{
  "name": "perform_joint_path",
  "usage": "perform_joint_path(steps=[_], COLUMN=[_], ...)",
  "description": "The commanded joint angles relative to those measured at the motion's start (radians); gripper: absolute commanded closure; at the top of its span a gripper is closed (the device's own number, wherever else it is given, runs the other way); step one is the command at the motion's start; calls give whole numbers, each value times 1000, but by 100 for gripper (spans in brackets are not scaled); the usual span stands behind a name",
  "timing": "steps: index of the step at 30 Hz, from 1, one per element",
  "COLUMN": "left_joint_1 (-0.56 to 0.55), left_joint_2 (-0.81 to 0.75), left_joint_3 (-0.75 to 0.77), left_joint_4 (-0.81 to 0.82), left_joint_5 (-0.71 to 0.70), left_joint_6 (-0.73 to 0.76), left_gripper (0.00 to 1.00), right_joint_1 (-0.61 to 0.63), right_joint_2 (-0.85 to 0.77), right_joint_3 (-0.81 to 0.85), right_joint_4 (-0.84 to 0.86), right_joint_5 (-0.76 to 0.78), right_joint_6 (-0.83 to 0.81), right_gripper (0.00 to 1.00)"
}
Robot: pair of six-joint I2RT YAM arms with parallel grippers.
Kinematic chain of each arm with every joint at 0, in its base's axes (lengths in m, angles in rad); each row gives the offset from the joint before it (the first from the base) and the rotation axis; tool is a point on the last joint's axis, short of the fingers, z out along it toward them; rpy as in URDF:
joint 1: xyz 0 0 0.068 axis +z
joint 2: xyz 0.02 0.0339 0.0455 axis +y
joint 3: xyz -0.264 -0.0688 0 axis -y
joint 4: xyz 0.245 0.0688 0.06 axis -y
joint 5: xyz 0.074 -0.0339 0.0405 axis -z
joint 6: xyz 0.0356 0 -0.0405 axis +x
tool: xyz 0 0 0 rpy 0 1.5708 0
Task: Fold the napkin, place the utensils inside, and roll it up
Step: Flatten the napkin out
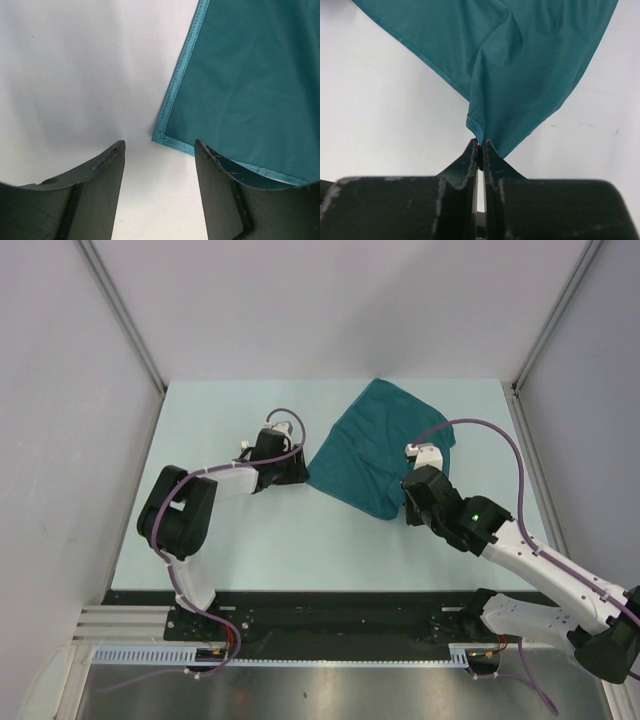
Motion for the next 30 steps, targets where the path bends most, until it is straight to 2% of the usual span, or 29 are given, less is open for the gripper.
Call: perform_joint_path(steps=[1, 9, 14, 18, 22, 28, 30], left_joint_1=[-9, -16, -56, -101, -161, -223, -256], left_joint_2=[37, 100, 121, 132, 141, 162, 179], left_joint_3=[59, 70, 73, 69, 72, 128, 162], left_joint_4=[-11, -8, -27, -77, -119, -222, -274], left_joint_5=[4, 75, 70, 10, -124, -244, -327], left_joint_6=[-18, -78, -86, -75, -52, -28, -9], left_gripper=[38, 44, 45, 46, 46, 46, 44], right_joint_1=[6, 9, 7, 7, 7, 9, 7], right_joint_2=[-14, -13, -24, -34, -37, -42, -48], right_joint_3=[8, 12, 1, -8, -15, -26, -28], right_joint_4=[40, 52, 63, 73, 87, 98, 104], right_joint_5=[-12, -11, -11, -6, -12, -20, -22], right_joint_6=[41, 25, 25, 21, 20, 15, 17], right_gripper=[100, 100, 100, 100, 100, 100, 100])
